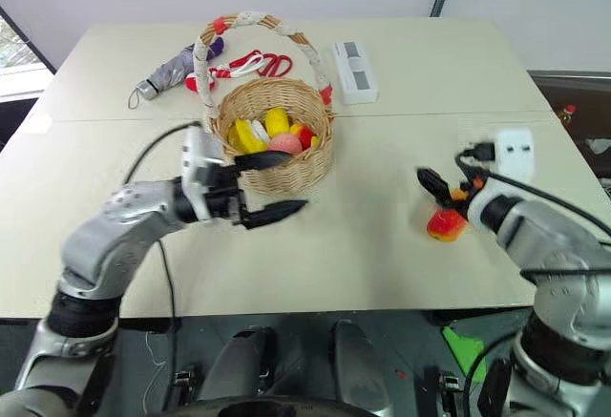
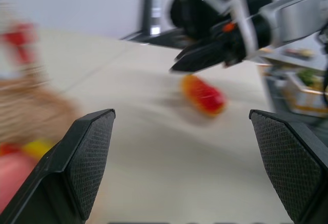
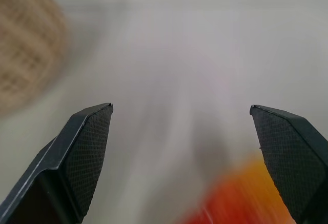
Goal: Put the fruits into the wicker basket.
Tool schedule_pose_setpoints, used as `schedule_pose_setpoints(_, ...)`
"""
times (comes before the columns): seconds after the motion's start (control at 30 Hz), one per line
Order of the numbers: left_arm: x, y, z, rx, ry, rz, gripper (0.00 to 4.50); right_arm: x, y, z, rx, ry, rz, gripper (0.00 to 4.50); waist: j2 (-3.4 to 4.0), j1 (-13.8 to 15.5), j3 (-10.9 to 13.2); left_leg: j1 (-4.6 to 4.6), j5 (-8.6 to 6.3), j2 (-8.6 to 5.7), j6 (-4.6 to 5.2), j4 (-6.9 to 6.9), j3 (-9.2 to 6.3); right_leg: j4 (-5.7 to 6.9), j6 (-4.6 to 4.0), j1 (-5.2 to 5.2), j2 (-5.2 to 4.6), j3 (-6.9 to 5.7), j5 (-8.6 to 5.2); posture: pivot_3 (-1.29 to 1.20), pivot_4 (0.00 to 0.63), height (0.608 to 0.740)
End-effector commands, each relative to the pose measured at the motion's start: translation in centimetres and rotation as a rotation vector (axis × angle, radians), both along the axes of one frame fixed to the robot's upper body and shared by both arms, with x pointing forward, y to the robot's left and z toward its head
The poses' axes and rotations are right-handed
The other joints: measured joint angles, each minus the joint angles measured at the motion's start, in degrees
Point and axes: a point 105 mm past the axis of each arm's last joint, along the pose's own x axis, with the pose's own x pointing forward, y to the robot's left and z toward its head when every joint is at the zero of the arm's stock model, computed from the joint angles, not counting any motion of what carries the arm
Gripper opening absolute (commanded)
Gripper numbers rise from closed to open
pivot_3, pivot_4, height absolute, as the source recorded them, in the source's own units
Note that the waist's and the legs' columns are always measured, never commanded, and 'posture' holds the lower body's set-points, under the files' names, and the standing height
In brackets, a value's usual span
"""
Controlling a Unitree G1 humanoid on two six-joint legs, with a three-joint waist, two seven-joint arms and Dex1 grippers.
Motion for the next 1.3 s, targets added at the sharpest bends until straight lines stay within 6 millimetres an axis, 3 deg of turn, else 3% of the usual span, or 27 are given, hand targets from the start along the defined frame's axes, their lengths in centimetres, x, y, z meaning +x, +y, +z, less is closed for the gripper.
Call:
schedule_pose_setpoints(0.03,-0.1,-1.0,0.2,0.009,-0.052,-0.053,4.50,-1.1,-1.4,0.5,-0.021,-0.038,-0.148,4.46,0.05,-0.5,0.0,0.04,0.00,0.02,0.00,-0.01,0.01,0.03,-0.01,0.00,0.07,0.02,0.00,0.00,0.150,0.740)
schedule_pose_setpoints(0.17,0.1,-1.6,-0.2,0.017,-0.062,-0.090,4.50,-1.7,-1.7,-1.0,0.051,0.002,-0.276,4.46,0.08,-1.1,0.0,0.17,0.01,0.08,0.01,-0.01,-0.03,0.07,-0.03,0.08,0.22,0.06,-0.01,0.00,0.150,0.740)
schedule_pose_setpoints(0.47,0.5,-0.8,-0.4,0.018,-0.070,-0.059,4.50,-0.8,0.0,-2.9,0.231,0.064,-0.274,4.46,0.13,-1.0,-0.1,0.13,0.01,0.07,0.00,-0.01,-0.02,0.04,-0.03,0.08,0.17,0.08,-0.01,0.00,0.150,0.740)
schedule_pose_setpoints(0.57,0.6,-0.4,-0.4,0.018,-0.072,-0.034,4.50,-0.4,0.0,-3.1,0.231,0.075,-0.263,3.63,0.15,-1.0,-0.1,0.14,0.01,0.07,0.01,-0.01,-0.02,0.04,-0.03,0.08,0.17,0.08,-0.01,0.00,0.150,0.740)
schedule_pose_setpoints(0.67,0.6,0.2,-0.4,0.010,-0.068,-0.004,4.50,0.1,0.1,-2.4,0.188,0.065,-0.233,2.09,0.15,-1.0,-0.1,0.13,0.01,0.07,0.01,-0.02,-0.02,0.04,-0.03,0.08,0.16,0.08,-0.01,0.00,0.150,0.740)
schedule_pose_setpoints(0.73,0.8,0.9,0.0,-0.019,-0.058,0.028,4.50,0.6,0.6,-1.6,0.111,0.051,-0.174,1.47,0.17,-1.0,-0.1,0.13,0.01,0.07,0.01,-0.01,-0.02,0.04,-0.02,0.08,0.14,0.08,-0.01,0.00,0.150,0.740)
schedule_pose_setpoints(0.8,1.0,1.9,0.5,-0.041,-0.053,0.065,4.50,1.1,1.4,-0.2,-0.009,0.010,-0.082,1.47,0.17,-1.1,-0.1,0.15,0.00,0.06,0.01,-0.01,-0.02,0.04,-0.02,0.08,0.14,0.11,-0.01,0.00,0.150,0.740)
schedule_pose_setpoints(0.93,1.9,4.7,1.2,-0.057,-0.045,0.164,4.50,1.3,6.2,3.7,-0.259,-0.184,0.293,1.47,0.19,-1.2,-0.1,0.16,0.00,0.06,0.01,-0.02,0.02,0.03,-0.02,0.08,0.17,0.09,-0.02,0.00,0.150,0.740)
schedule_pose_setpoints(1.13,2.6,8.7,1.7,-0.044,-0.040,0.288,4.50,-1.0,14.8,7.9,-0.270,-0.451,0.856,1.47,0.14,-1.1,0.0,0.19,0.00,0.12,0.02,-0.04,-0.03,0.00,-0.02,0.11,0.24,0.05,-0.02,0.00,0.150,0.740)
schedule_pose_setpoints(1.2,2.6,9.3,1.6,-0.025,-0.045,0.310,4.50,0.0,16.9,8.6,-0.248,-0.485,0.917,1.47,0.13,-1.2,0.0,0.17,0.00,0.13,0.02,0.01,-0.04,0.01,-0.01,0.11,0.22,0.05,-0.01,0.00,0.150,0.740)
schedule_pose_setpoints(1.3,2.3,9.7,1.8,-0.025,-0.052,0.333,4.50,3.1,19.5,8.9,-0.243,-0.475,0.885,1.47,0.11,-1.1,0.0,0.21,0.00,0.14,0.01,0.03,-0.09,0.01,-0.02,0.14,0.17,0.05,-0.01,0.00,0.150,0.740)
